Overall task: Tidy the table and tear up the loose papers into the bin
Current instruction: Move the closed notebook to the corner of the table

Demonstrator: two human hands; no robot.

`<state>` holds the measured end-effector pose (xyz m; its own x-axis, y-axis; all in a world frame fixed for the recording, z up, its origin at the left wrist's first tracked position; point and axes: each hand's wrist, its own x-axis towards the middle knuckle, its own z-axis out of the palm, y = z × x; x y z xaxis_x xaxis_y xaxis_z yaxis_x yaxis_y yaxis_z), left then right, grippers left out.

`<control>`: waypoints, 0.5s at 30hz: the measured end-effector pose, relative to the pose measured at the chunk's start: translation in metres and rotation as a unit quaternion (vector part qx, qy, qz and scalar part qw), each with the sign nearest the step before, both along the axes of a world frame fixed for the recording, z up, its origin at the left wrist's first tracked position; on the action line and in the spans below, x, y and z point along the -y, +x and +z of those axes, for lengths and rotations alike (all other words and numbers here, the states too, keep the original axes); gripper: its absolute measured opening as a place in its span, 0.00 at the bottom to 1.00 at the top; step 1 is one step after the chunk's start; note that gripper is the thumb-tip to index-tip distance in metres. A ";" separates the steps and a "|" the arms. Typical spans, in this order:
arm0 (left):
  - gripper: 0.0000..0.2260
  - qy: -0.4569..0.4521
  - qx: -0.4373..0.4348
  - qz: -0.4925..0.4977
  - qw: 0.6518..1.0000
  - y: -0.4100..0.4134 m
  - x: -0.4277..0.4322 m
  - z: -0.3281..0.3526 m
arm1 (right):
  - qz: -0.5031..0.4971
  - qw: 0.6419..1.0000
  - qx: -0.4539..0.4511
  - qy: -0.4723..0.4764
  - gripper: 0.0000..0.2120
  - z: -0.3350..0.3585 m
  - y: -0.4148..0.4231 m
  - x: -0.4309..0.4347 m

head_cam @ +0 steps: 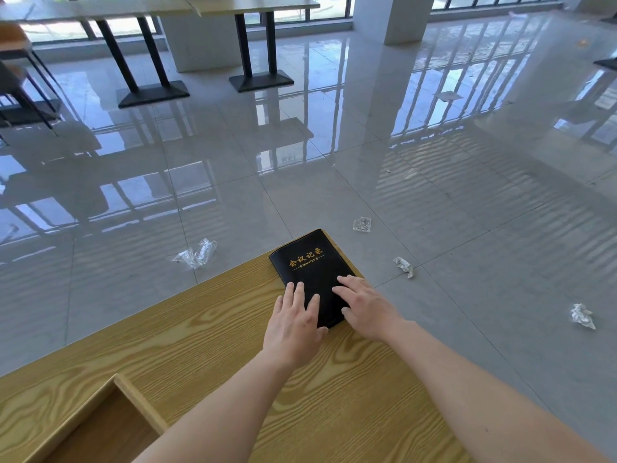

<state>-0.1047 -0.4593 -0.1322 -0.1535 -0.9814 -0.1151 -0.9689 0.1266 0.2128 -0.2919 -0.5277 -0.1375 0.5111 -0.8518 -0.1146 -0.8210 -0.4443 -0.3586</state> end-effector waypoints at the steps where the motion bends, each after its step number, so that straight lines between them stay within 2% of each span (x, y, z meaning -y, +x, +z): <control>1: 0.31 0.001 0.002 0.001 1.000 0.003 -0.003 0.002 | -0.002 1.000 0.002 -0.005 0.24 0.003 0.002 -0.001; 15: 0.30 -0.007 0.022 0.066 0.998 0.042 -0.065 0.034 | 0.024 0.999 -0.002 -0.041 0.27 0.048 0.041 -0.056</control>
